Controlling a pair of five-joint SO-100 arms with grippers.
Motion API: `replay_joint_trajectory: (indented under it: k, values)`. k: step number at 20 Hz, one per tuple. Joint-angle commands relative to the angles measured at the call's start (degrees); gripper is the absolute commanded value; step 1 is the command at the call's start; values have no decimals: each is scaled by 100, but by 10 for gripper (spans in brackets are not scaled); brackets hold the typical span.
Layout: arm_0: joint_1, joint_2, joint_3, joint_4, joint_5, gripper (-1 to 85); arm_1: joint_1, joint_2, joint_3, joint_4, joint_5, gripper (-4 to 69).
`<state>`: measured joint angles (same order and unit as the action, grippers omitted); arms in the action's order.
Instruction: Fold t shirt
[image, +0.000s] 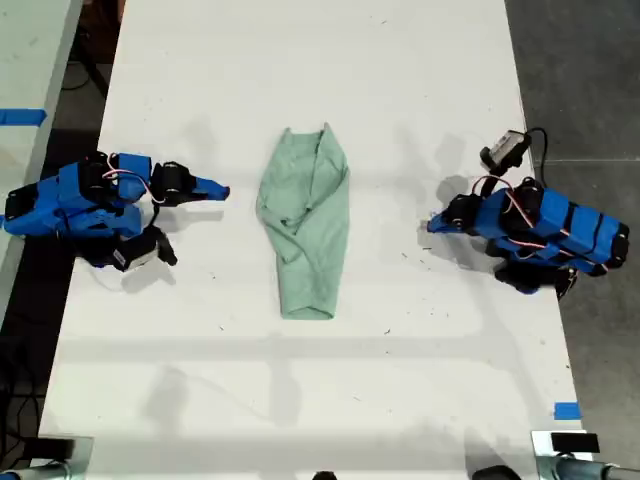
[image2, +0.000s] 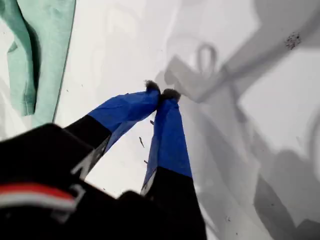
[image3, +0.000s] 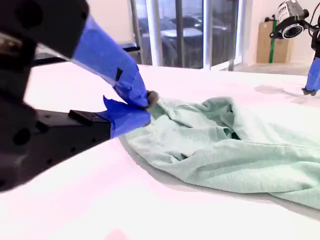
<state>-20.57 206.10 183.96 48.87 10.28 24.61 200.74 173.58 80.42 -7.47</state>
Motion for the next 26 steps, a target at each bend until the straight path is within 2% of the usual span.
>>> replay_joint_trajectory:
  k: [1, 26]
  values:
    - [-123, 53, 62, 18, -141, -2, 26, 53, 141, -26, -9, 22]
    - [-246, 53, 62, 79, -176, -2, 62, 53, 167, -53, -18, 22]
